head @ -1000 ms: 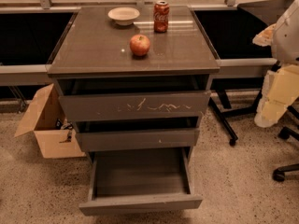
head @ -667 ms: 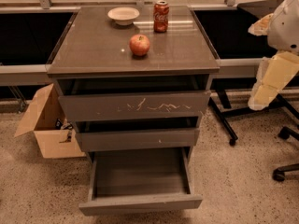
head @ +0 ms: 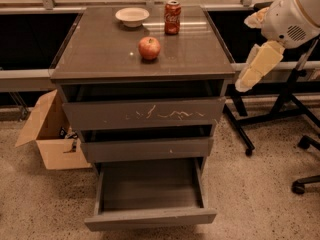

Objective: Place apple into bottom drawer

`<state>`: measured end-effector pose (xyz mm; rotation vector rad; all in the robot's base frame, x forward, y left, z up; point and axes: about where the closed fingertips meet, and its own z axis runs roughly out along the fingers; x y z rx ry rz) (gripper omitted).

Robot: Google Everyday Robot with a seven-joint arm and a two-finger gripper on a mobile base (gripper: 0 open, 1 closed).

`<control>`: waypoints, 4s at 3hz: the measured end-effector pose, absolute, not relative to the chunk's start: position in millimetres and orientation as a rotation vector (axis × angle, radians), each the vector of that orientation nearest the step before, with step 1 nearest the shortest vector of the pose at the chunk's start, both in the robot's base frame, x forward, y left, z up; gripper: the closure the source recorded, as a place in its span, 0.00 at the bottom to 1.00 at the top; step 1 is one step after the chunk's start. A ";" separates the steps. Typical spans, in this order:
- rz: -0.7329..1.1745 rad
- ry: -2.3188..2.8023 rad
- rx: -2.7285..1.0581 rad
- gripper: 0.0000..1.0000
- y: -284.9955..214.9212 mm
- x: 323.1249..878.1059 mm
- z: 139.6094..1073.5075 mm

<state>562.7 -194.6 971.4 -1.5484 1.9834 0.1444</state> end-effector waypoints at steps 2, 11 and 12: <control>0.158 1.967 -1.526 0.00 -189.1 572.8 968.5; 0.495 1.773 -1.204 0.00 -32.6 777.5 881.8; 0.518 1.795 -1.164 0.00 -20.1 794.1 868.8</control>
Offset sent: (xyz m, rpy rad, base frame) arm 0.0284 0.0119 -0.0072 0.0740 -0.0363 -0.0140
